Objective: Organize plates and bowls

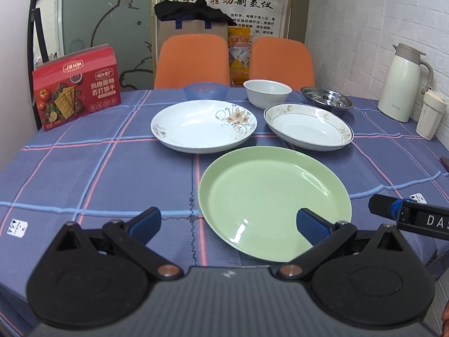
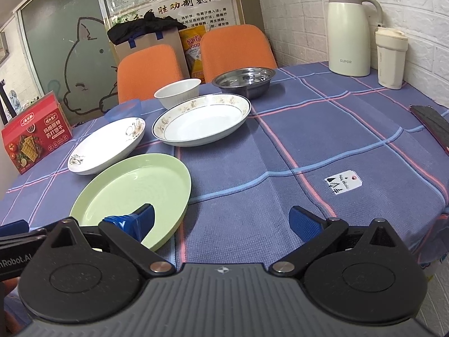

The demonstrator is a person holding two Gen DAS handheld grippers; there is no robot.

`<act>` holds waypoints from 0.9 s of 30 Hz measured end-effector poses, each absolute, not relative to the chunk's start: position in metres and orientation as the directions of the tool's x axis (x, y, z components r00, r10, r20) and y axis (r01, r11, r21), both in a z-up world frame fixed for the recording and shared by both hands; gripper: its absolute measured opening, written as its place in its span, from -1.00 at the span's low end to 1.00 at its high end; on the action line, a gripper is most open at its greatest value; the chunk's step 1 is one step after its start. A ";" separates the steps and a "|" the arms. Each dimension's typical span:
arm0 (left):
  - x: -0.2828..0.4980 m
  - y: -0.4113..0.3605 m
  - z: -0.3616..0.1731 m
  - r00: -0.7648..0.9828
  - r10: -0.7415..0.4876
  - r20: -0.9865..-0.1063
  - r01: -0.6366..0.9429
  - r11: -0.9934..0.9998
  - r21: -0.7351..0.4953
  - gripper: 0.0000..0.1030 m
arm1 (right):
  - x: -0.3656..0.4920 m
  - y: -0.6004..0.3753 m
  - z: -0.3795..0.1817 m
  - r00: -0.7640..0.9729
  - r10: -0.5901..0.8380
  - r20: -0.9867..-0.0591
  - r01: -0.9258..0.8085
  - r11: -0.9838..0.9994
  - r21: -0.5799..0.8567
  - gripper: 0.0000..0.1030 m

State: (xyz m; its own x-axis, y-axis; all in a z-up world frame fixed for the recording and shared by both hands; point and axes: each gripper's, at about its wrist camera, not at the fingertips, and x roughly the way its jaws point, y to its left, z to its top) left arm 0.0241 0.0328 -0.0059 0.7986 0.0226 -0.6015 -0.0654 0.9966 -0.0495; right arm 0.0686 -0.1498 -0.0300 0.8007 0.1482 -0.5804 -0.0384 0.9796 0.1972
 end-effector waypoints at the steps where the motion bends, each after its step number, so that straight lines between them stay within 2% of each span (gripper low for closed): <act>1: 0.027 0.038 -0.008 0.786 -0.003 -0.618 -0.051 0.996 -0.071 0.99 | 0.070 -0.150 -0.029 0.799 0.151 -0.582 -0.043 0.980 0.195 0.75; 5: 0.045 0.060 -0.015 0.744 -0.055 -0.666 -0.055 0.988 -0.143 0.98 | 0.075 -0.146 -0.028 0.793 0.155 -0.589 -0.077 0.985 0.156 0.75; 13: 0.082 0.080 -0.021 0.712 -0.076 -0.698 -0.066 0.983 -0.174 0.93 | 0.117 -0.115 -0.040 0.737 0.183 -0.651 -0.177 0.981 0.075 0.75; 17: 0.099 0.078 -0.029 0.693 -0.061 -0.718 -0.060 0.988 -0.142 0.86 | 0.135 -0.103 -0.047 0.714 0.183 -0.675 -0.202 0.978 0.052 0.74; 19: 0.104 0.078 -0.035 0.678 -0.074 -0.732 -0.053 0.987 -0.149 0.71 | 0.140 -0.098 -0.052 0.702 0.184 -0.688 -0.214 0.976 0.043 0.74; 21: 0.107 0.076 -0.037 0.681 -0.072 -0.729 -0.045 0.989 -0.139 0.66 | 0.144 -0.095 -0.058 0.686 0.189 -0.703 -0.224 0.974 0.043 0.74; 27: 0.107 0.065 -0.041 0.696 -0.024 -0.718 -0.022 0.998 -0.055 0.57 | 0.138 -0.096 -0.063 0.729 0.216 -0.650 -0.249 0.968 0.043 0.77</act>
